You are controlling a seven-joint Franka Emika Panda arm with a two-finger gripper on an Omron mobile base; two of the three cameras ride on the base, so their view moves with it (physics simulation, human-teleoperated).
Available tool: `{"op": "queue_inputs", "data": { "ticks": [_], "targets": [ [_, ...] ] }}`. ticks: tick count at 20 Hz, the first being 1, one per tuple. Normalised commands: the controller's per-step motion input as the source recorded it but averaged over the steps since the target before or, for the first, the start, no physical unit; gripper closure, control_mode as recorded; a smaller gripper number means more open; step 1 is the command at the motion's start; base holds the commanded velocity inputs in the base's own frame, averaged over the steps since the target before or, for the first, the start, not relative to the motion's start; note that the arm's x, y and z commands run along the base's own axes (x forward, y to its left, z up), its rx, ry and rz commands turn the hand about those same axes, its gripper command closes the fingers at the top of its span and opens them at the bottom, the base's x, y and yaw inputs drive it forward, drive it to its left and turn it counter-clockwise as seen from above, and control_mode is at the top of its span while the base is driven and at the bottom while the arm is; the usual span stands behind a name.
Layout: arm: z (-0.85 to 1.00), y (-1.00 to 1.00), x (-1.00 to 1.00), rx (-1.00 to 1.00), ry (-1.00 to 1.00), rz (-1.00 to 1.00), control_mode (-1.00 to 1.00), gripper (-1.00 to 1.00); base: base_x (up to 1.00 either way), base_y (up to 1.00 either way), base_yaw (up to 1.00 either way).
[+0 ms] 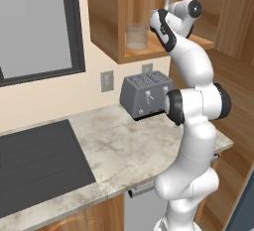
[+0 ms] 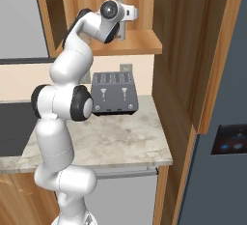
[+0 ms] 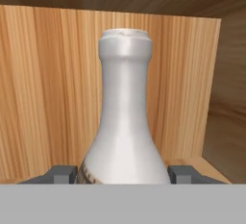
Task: There is a bowl on the dining counter. Grab a lemon wedge from the fridge and place it in the bowl. Then get the liquor bottle and glass cup from the cabinet and place them next to the bowl.
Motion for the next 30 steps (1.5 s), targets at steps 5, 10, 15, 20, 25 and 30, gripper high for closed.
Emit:
{"op": "queue_inputs", "data": {
  "ticks": [5, 10, 15, 20, 25, 30],
  "targets": [
    [-0.02, 0.00, 0.00, 0.00, 0.00, 0.00, -1.00, 1.00, 0.00, 0.00, 0.00],
    [-0.06, 0.00, 0.00, 0.00, 0.00, 0.00, -1.00, 1.00, 0.00, 0.00, 0.00],
    [-0.19, 0.00, -0.07, 0.00, -0.03, 0.00, -1.00, 1.00, 0.00, 0.00, 0.00],
    [-0.19, 0.02, -0.42, 0.00, -0.06, 0.03, -1.00, 1.00, 0.00, 0.00, 0.00],
    [0.09, 0.04, -0.79, 0.00, 0.00, 0.00, -1.00, 1.00, 0.00, 0.00, 0.00],
    [0.23, 0.00, -0.95, 0.02, 0.00, 0.00, -1.00, 1.00, 0.00, 0.00, 0.00]
  ]
}}
